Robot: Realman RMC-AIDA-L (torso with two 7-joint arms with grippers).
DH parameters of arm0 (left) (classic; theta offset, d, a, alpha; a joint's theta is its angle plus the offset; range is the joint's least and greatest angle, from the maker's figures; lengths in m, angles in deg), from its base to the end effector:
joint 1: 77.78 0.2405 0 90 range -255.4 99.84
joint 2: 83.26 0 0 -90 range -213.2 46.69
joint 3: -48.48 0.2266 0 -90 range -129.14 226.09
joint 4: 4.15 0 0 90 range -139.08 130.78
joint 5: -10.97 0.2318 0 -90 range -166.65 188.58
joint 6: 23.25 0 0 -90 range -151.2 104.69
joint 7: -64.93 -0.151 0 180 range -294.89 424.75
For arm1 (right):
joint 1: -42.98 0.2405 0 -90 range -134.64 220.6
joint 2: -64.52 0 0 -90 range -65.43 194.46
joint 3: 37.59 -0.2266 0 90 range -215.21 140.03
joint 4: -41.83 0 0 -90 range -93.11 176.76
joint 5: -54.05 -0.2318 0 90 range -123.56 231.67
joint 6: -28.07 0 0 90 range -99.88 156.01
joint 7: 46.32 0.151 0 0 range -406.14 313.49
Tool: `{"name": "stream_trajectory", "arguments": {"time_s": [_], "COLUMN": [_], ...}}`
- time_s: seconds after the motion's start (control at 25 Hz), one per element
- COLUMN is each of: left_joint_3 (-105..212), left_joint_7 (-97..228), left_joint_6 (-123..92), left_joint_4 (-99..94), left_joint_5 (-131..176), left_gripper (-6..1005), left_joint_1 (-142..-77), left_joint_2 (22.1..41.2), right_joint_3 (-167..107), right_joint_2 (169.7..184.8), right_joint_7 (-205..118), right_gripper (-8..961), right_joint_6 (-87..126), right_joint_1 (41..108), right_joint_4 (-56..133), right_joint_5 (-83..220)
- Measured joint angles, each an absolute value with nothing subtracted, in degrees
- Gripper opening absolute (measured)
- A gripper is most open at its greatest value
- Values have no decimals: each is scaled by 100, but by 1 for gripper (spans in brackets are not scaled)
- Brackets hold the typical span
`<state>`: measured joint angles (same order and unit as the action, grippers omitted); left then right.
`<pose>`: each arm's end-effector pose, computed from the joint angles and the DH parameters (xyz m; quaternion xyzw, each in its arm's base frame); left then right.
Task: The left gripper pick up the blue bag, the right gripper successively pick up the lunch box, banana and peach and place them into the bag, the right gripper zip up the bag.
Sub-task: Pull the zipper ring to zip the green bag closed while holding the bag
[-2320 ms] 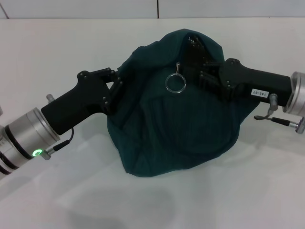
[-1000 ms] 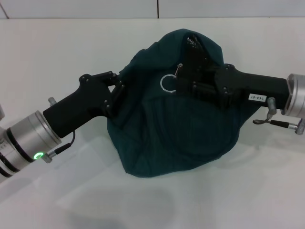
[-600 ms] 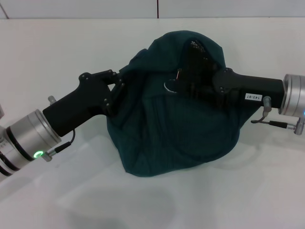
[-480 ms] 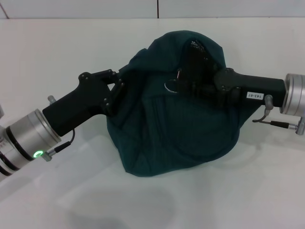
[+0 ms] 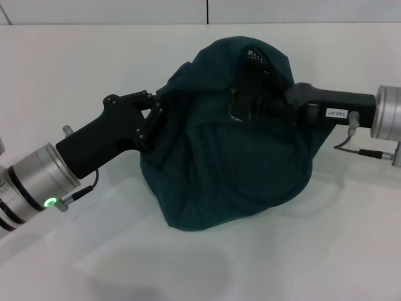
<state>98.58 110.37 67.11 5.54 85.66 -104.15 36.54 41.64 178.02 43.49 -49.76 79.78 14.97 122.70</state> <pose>-0.2523 0.2963 -0.0353 -0.8392 -0.1790 -0.4462 0.2542 0.1744 0.3675 -0.0292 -0.8919 0.2909 0.3431 0.0454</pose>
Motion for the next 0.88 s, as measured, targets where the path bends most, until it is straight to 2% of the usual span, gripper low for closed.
{"name": "stream_trajectory", "arguments": {"time_s": [0.24,0.88], "left_joint_3": [9866,9866], "left_joint_7": [11000,10949], "left_joint_6": [6731,6757], "left_joint_4": [557,564], "left_joint_5": [8566,8568], "left_gripper": [50,50], "left_joint_1": [-10410,-10419], "left_joint_2": [3654,3660], "right_joint_3": [4158,4157], "right_joint_2": [17828,17788], "right_joint_7": [4681,4906], "right_gripper": [299,263], "right_joint_6": [-4963,-4817], "right_joint_1": [8153,8111], "right_joint_4": [1514,1519], "right_joint_5": [12567,12806]}}
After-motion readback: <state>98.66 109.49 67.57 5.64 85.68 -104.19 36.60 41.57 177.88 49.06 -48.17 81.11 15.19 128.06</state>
